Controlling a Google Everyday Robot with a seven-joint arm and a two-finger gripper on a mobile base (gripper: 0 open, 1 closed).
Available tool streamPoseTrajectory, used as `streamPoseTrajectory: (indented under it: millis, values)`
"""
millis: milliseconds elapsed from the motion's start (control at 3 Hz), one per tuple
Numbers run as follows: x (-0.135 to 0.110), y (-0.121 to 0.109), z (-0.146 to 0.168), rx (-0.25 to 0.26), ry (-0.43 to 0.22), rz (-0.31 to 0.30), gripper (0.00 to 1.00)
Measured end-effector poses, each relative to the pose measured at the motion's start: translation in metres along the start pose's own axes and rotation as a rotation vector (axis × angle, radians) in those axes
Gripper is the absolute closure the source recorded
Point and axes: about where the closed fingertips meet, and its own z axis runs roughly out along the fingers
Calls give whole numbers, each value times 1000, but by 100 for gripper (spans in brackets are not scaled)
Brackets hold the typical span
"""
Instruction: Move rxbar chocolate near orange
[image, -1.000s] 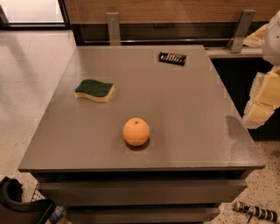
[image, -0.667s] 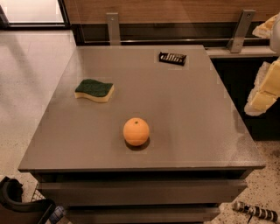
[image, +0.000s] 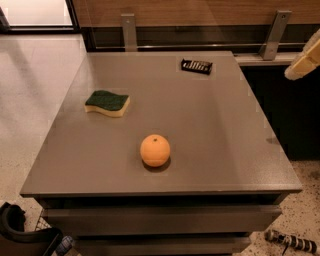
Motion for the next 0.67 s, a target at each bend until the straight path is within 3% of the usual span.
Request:
streamPoseTrajectory:
  millis: [333,667]
  values:
    - [-5,-46,44,7,-161,61,0]
    - [-10,-73,70,15,-261,110,0]
